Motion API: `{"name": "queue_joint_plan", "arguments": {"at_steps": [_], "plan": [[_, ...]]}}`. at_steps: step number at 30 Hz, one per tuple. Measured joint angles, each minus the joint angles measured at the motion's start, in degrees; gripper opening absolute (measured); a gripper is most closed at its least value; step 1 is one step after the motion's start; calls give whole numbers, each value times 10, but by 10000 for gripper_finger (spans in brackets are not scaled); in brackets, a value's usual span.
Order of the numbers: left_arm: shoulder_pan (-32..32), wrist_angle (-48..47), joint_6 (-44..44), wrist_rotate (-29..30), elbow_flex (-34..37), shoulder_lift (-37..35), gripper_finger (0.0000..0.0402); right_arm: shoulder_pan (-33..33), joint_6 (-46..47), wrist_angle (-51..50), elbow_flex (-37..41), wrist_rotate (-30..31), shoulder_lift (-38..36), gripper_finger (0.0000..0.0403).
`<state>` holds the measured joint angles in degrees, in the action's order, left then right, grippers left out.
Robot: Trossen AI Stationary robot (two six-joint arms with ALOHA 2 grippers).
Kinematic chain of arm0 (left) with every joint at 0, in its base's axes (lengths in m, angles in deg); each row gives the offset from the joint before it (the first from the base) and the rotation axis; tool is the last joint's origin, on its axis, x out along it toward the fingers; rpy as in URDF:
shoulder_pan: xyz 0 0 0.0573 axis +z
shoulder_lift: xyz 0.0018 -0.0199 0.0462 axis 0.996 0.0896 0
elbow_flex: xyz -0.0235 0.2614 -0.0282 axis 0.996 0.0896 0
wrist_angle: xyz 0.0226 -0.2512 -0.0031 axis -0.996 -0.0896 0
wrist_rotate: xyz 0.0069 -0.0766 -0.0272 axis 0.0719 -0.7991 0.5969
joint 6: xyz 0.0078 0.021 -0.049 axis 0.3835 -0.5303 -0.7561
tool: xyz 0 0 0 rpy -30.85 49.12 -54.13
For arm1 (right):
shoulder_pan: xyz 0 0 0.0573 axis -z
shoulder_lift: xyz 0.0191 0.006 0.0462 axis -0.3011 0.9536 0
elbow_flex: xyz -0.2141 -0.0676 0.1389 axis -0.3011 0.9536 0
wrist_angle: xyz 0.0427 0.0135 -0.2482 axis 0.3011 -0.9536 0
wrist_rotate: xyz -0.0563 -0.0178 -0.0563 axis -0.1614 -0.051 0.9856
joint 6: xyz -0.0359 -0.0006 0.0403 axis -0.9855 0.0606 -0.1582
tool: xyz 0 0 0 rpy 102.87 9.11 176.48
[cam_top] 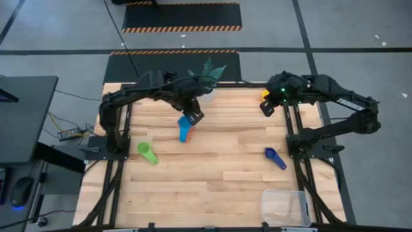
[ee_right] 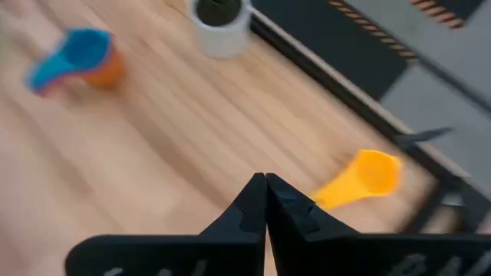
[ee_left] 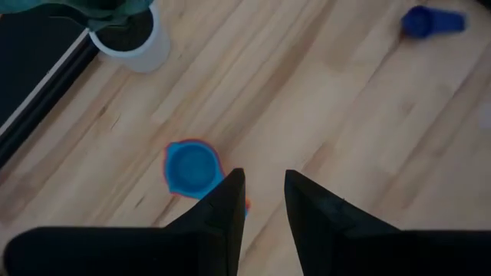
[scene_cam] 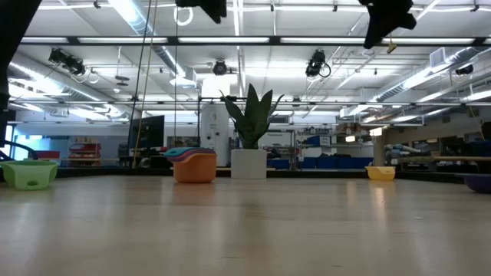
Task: Nest measuring cups in basket
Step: Stack the yellow measuring cup on top of the light blue measuring cup
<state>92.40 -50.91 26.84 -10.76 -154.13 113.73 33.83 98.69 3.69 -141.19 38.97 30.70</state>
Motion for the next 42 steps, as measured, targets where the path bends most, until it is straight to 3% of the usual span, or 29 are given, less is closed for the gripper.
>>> {"name": "queue_joint_plan", "arguments": {"at_steps": [4, 11, 15, 29, 37, 42], "plan": [[-9, 0, -12, 0, -1, -26, 101, 28, -27, -12, 0, 12, 20, 23], [-27, -2, -11, 0, -1, -64, 101, 95, 7, -25, 0, 49, 74, 54], [-34, -2, 19, 0, -1, -77, 101, 141, 6, -26, 0, -9, 115, 76], [-37, -2, 112, 0, 0, -89, 101, 239, 60, -37, 0, -31, 308, 152], [-31, -2, 143, -1, 0, -89, 101, 286, 20, -29, 0, -101, 388, 156], [-15, -2, 110, 0, 0, -89, 101, 323, -26, -11, 0, -106, 408, 154]]}}
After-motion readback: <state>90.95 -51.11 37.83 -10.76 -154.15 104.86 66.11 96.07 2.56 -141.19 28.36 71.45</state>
